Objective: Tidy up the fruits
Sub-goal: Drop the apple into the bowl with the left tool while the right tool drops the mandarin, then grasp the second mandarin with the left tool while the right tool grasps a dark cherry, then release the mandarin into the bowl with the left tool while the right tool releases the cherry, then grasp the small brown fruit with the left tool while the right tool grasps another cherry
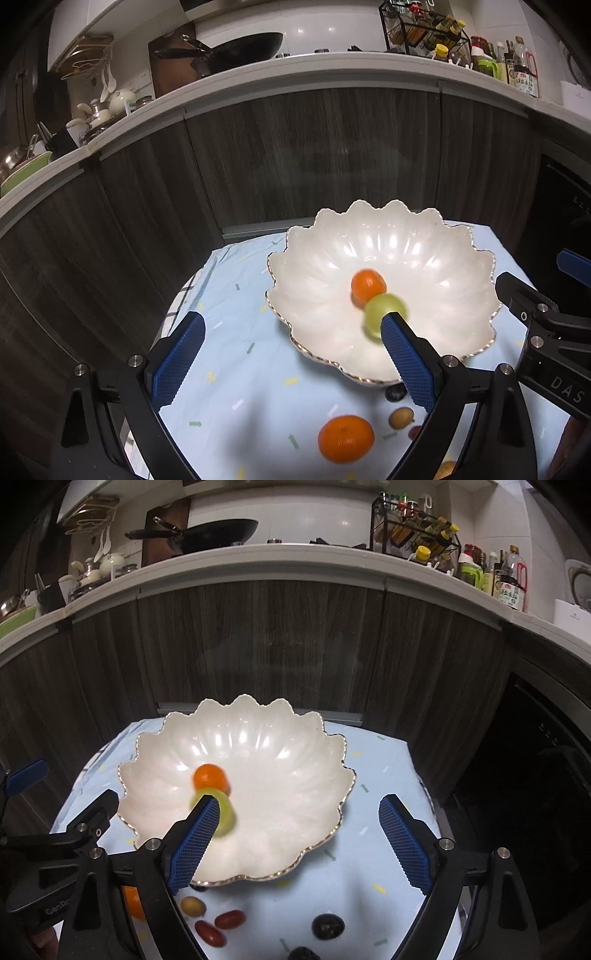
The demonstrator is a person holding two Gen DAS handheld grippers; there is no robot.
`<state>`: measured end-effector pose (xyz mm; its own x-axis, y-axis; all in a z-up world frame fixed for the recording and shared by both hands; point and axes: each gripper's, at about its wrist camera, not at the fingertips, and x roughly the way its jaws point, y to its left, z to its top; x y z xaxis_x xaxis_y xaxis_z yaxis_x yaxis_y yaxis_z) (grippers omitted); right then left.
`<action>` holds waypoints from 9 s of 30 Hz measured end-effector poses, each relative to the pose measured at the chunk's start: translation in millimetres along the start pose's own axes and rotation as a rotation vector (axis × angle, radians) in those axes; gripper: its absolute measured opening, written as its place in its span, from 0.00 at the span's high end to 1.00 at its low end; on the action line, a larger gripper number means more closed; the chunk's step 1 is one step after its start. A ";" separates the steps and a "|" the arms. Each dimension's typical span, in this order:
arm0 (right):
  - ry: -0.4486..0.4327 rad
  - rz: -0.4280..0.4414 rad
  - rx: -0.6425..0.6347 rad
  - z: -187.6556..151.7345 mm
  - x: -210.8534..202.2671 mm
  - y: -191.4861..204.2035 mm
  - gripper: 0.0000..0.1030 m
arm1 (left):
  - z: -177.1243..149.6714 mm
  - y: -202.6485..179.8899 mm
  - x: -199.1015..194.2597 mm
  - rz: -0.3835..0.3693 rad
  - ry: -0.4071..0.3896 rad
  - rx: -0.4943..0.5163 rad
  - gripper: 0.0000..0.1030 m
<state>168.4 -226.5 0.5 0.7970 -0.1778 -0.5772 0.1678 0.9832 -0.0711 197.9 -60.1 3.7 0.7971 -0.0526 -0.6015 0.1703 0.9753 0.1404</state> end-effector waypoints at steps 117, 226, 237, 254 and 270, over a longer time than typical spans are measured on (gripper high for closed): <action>0.162 0.020 0.056 -89.4 -18.3 -12.9 0.72 | -79.4 -31.4 10.2 -0.182 0.164 0.073 0.55; 0.099 0.023 -0.024 -78.2 -20.1 -59.5 0.14 | -93.7 -81.9 -31.3 -0.185 0.120 0.045 0.25; 0.138 0.050 -0.046 -89.9 -2.2 -56.2 0.16 | -107.6 -95.3 -24.4 -0.211 0.167 0.076 0.38; 0.211 0.079 -0.086 -99.0 29.6 -46.3 0.33 | -122.4 -107.8 -7.0 -0.250 0.224 0.098 0.60; 0.258 0.137 -0.105 -106.2 37.1 -36.4 0.71 | -126.2 -110.8 -11.0 -0.272 0.216 0.102 0.73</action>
<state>130.3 -264.6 -104.7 0.6323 -0.0399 -0.7737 -0.0026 0.9986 -0.0537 97.1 -140.6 -104.5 0.5753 -0.2504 -0.7787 0.4250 0.9049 0.0230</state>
